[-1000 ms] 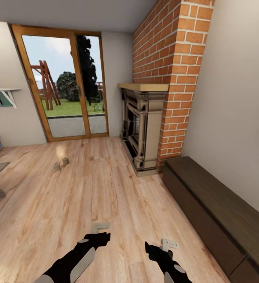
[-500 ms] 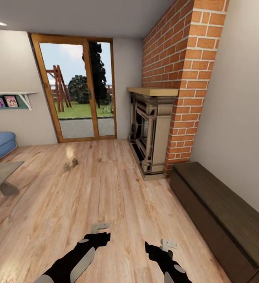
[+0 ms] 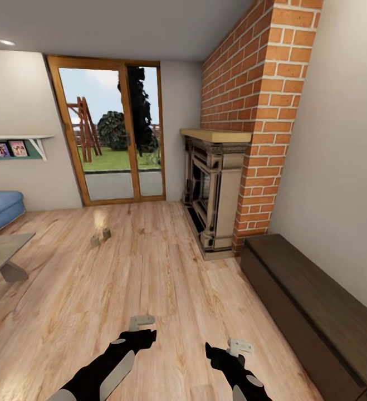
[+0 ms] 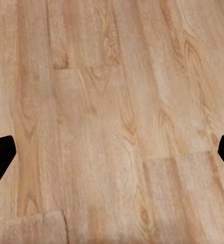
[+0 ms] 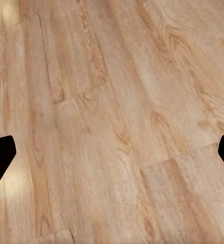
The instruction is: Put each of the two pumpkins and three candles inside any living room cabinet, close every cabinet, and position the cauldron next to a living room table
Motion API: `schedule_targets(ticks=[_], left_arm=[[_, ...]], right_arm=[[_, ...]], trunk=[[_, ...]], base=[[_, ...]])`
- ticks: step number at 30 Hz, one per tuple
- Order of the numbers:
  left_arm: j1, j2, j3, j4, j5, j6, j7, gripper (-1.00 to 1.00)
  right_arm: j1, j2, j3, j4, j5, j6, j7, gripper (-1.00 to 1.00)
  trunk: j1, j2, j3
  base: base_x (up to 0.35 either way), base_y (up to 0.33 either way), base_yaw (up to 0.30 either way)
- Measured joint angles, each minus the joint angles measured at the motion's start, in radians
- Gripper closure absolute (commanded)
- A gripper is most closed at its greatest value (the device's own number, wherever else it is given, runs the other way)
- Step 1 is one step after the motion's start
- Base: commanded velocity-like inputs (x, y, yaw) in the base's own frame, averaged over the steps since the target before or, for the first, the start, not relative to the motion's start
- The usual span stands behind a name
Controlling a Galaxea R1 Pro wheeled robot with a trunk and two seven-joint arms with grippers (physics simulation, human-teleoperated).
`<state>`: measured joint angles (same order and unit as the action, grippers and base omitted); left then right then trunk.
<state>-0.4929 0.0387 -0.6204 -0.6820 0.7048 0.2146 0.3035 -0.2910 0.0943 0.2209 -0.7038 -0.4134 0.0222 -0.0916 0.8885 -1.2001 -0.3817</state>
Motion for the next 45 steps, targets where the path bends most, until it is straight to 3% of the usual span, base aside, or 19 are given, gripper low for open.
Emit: schedule_targets(ticks=[30, 45], left_arm=[[0.0, 0.001, 0.0, 0.0, 0.0, 0.027, -0.001, -1.0], [0.0, 0.0, 0.0, 0.0, 0.001, 0.031, -0.002, -1.0]], right_arm=[[0.0, 0.0, -0.001, 0.0, -0.001, 0.0, 0.002, -1.0], [0.0, 0.0, 0.0, 0.0, -0.001, 0.0, 0.001, -1.0]], trunk=[[-0.115, 0.21, 0.132], [-0.173, 0.315, 0.189]], base=[[0.0, 0.0, 0.004], [0.0, 0.0, 0.23]])
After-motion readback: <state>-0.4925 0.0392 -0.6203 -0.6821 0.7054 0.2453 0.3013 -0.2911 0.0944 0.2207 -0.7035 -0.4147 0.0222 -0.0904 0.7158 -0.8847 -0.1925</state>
